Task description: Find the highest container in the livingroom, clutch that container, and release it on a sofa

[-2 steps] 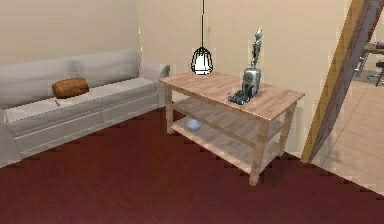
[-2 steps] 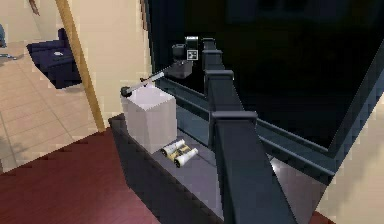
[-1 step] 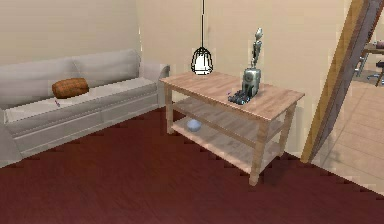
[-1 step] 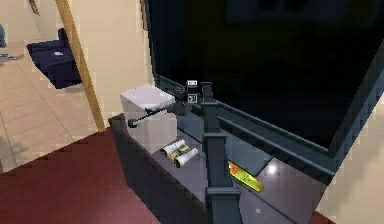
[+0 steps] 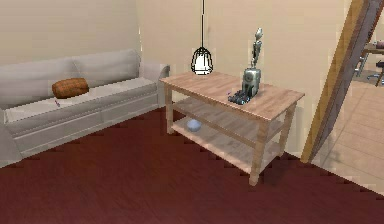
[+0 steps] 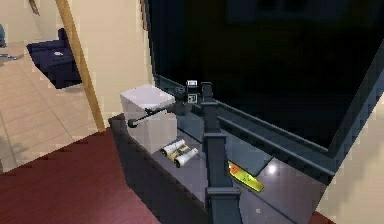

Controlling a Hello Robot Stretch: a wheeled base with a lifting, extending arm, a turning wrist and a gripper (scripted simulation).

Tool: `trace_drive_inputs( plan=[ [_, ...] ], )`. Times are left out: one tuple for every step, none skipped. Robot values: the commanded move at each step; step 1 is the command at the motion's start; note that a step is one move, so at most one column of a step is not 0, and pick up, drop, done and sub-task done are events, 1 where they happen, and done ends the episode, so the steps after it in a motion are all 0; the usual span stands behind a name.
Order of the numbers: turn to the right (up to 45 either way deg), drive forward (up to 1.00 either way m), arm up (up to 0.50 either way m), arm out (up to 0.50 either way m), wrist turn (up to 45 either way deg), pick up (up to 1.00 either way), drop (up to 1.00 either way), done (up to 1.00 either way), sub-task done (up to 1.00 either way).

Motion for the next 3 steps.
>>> trace_drive_inputs(
  plan=[
    [0.0, 0.0, 0.1, 0.0, 0.0, 0.0, 0.0, 0.0, 0.0],
    [0.0, 0.0, -0.1, 0.0, 0.0, 0.0, 0.0, 0.0, 0.0],
    [0.0, 0.0, 0.1, 0.0, 0.0, 0.0, 0.0, 0.0, 0.0]
  ],
)
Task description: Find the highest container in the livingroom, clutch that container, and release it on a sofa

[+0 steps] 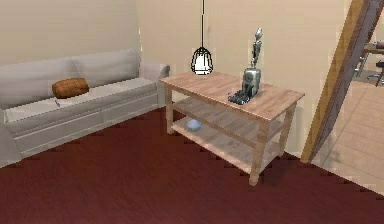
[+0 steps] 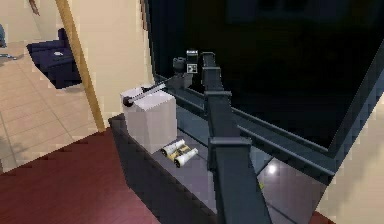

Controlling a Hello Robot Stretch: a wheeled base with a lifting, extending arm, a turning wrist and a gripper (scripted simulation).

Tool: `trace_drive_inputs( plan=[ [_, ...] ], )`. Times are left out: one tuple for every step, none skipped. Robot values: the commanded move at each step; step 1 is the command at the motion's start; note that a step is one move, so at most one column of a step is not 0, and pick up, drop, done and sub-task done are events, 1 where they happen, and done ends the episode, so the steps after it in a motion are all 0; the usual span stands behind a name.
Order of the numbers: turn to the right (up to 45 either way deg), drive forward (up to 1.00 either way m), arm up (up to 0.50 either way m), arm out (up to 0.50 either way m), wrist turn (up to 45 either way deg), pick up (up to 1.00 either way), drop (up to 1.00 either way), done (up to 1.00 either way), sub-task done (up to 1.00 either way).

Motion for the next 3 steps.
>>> trace_drive_inputs(
  plan=[
    [0.0, 0.0, 0.04, 0.0, 0.0, 0.0, 0.0, 0.0, 0.0],
    [0.0, 0.0, 0.0, 0.0, -45.0, 0.0, 0.0, 0.0, 0.0],
    [0.0, 0.0, 0.0, 0.0, -21.0, 0.0, 0.0, 0.0, 0.0]
  ],
)
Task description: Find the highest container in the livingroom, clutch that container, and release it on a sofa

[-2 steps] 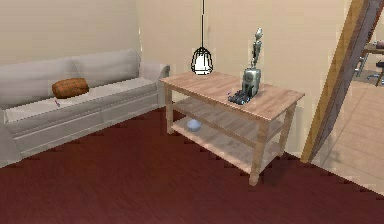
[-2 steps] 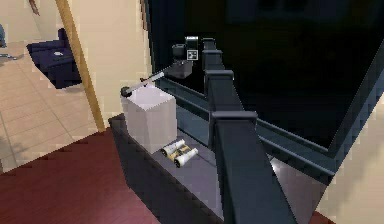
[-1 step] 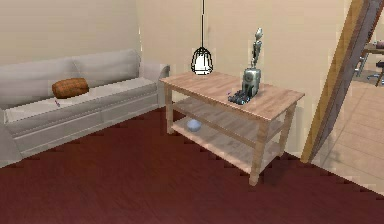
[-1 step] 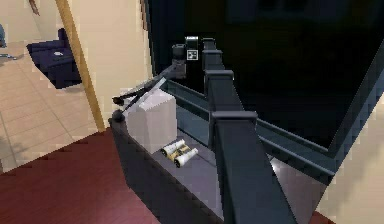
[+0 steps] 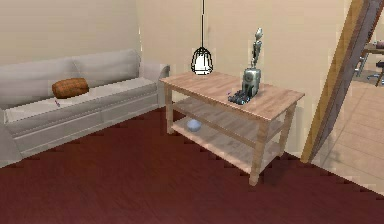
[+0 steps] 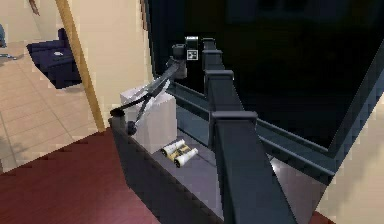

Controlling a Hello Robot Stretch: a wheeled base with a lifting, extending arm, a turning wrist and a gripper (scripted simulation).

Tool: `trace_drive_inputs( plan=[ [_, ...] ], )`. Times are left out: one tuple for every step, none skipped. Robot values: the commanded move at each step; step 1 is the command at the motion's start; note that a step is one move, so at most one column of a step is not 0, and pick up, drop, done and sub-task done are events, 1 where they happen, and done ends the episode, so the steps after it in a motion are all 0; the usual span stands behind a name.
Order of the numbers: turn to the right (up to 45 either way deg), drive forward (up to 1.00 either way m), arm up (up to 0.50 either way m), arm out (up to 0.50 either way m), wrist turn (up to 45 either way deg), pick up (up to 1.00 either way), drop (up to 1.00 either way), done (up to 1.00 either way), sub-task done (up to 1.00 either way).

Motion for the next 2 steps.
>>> trace_drive_inputs(
  plan=[
    [0.0, 0.0, 0.0, -0.48, 0.0, 0.0, 0.0, 0.0, 0.0],
    [45.0, 0.0, 0.0, 0.0, 0.0, 0.0, 0.0, 0.0, 0.0]
  ],
)
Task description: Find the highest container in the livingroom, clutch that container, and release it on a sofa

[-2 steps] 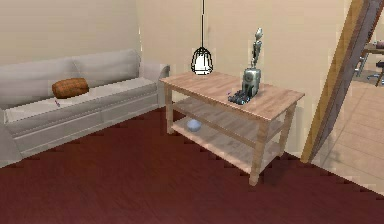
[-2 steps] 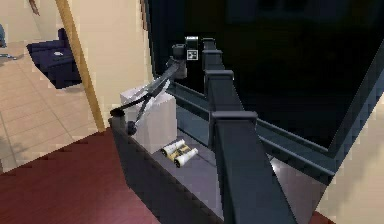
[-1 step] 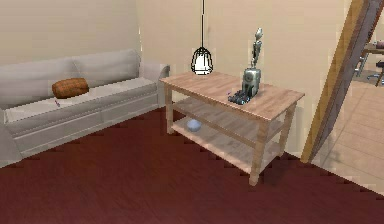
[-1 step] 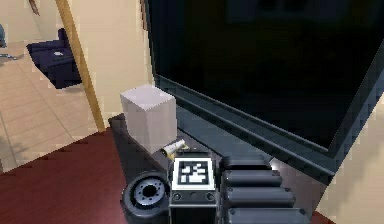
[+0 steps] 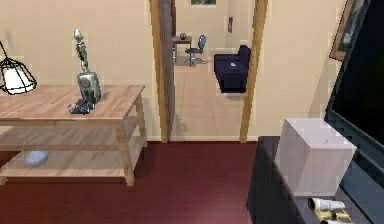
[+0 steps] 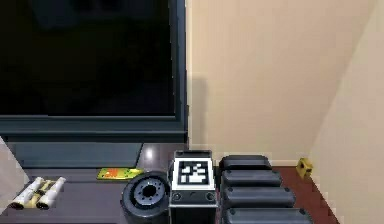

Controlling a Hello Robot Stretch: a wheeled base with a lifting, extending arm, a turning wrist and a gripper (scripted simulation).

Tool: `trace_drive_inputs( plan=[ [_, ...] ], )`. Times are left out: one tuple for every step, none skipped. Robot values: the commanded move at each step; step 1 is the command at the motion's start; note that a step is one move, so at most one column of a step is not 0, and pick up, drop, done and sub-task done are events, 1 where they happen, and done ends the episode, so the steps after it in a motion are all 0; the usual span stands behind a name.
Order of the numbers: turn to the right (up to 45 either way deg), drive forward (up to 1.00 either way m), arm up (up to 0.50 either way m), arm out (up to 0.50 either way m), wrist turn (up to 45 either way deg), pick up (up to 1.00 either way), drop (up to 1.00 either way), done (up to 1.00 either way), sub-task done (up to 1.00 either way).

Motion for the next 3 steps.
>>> trace_drive_inputs(
  plan=[
    [9.0, 0.0, 0.0, 0.0, 0.0, 0.0, 0.0, 0.0, 0.0],
    [0.0, 0.8, 0.0, 0.0, 0.0, 0.0, 0.0, 0.0, 0.0],
    [0.0, 0.0, 0.0, 0.0, 45.0, 0.0, 0.0, 0.0, 0.0]
  ],
)
